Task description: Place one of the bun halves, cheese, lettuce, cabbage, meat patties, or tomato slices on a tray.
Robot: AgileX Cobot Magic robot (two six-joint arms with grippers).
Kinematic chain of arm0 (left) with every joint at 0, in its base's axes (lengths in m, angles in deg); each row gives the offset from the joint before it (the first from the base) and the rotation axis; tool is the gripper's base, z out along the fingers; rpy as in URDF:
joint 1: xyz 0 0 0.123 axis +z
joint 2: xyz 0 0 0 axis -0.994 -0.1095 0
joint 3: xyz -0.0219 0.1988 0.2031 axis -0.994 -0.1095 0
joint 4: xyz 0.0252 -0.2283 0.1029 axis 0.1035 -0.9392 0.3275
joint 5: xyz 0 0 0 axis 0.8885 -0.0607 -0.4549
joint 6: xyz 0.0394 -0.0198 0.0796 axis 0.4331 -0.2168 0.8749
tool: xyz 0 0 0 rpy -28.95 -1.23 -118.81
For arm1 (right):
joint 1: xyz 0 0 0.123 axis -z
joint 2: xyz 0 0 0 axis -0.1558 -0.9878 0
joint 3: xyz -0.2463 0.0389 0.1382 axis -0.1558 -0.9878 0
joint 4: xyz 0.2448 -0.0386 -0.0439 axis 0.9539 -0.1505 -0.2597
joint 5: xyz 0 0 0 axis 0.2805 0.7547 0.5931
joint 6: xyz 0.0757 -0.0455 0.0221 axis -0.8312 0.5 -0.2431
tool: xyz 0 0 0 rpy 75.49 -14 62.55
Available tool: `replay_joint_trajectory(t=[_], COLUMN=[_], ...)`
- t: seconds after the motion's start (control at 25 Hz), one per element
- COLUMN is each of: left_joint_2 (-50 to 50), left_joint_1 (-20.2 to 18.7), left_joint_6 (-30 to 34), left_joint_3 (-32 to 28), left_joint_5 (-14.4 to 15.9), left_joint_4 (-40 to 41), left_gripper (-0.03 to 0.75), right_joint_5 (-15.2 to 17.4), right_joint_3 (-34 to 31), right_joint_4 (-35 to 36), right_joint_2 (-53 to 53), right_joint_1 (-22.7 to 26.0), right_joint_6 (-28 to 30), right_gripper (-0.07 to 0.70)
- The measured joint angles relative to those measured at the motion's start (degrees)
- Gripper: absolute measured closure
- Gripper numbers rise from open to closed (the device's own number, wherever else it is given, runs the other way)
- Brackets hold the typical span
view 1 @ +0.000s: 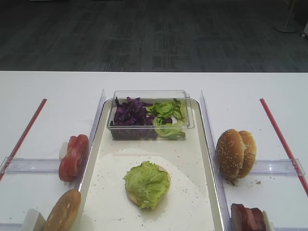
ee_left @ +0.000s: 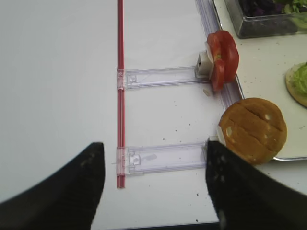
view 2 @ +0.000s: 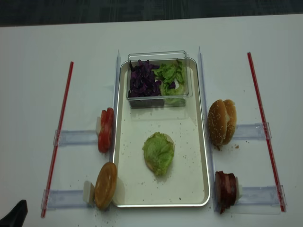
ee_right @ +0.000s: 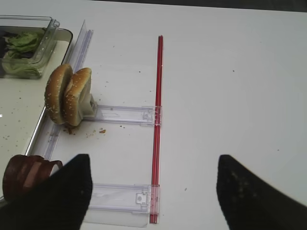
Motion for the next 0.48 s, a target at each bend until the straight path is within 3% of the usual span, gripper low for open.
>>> replay_joint_trajectory(t=[0.48], left_joint_2=[0.00], left_joint_1=[0.00], left_joint_6=[0.00], left_joint_3=[0.00], left_joint_5=[0.00], left_joint_4=[0.00], left_gripper=[0.296], right_joint_5=[0.04], right_joint_3=[0.00], right_joint_4=[-0.30], right_joint_2=[0.00], right_joint_1=[-0.09], right_joint_6=[-2.78], right_gripper=[0.071])
